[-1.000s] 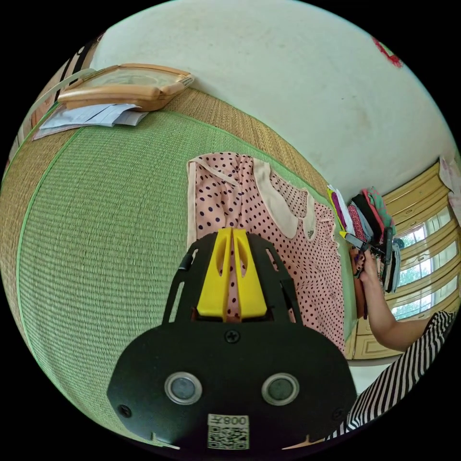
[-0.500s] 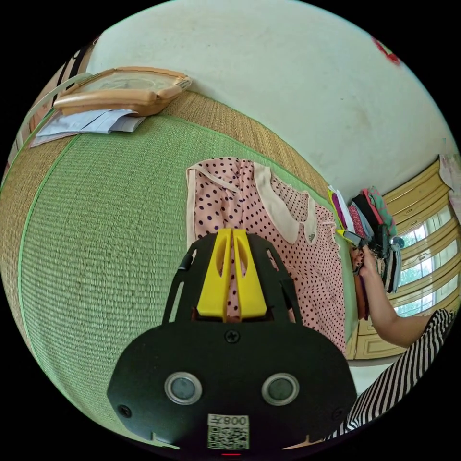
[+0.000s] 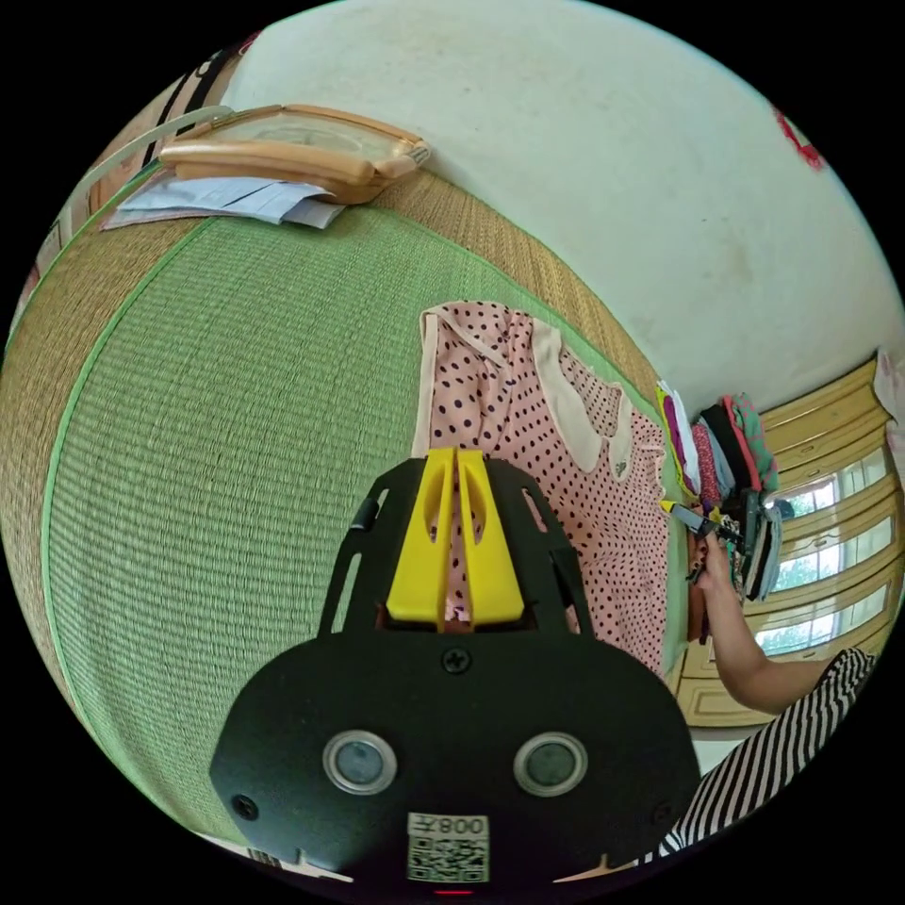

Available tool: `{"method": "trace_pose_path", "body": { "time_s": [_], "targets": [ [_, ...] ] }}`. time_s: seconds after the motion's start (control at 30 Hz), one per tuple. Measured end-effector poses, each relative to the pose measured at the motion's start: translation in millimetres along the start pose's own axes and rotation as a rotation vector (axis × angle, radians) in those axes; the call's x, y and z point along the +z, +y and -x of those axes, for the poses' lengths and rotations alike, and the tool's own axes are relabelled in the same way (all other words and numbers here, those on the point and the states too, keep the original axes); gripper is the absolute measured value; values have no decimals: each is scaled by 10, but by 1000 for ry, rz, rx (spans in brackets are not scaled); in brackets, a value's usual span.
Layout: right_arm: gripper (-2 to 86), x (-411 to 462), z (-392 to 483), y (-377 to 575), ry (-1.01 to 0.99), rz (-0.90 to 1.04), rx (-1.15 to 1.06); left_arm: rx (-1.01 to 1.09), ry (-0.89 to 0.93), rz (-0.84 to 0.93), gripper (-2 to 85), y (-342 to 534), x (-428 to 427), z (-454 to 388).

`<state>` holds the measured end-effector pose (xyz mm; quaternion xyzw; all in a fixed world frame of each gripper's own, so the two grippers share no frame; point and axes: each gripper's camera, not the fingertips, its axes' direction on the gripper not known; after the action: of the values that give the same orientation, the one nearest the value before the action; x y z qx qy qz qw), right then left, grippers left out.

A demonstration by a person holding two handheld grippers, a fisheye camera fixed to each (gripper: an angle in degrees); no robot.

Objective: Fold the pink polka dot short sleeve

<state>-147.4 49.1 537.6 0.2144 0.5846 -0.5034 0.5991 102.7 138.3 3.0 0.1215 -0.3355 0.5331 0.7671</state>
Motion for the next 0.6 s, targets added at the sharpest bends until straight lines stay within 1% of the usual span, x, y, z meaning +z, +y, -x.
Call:
{"method": "trace_pose_path", "body": {
  "time_s": [0.07, 0.2, 0.37, 0.43, 0.6],
  "targets": [
    [1, -139, -6, 106, -5, -22, 14, 8, 42, -39, 3, 115, -192, 56],
    [1, -476, 13, 602, -71, -35, 28, 20, 110, -17, 4, 432, -457, 205],
    [1, -778, -7, 1510, -216, -3, 96, -38, 256, 50, 13, 1232, -825, 563],
    [2, -873, 6, 2001, -289, 28, 132, -75, 281, 87, 21, 1541, -914, 695],
    [6, -941, 60, 2875, -390, 76, 231, -178, 315, 174, 54, 2311, -1084, 1028]
  ]
}}
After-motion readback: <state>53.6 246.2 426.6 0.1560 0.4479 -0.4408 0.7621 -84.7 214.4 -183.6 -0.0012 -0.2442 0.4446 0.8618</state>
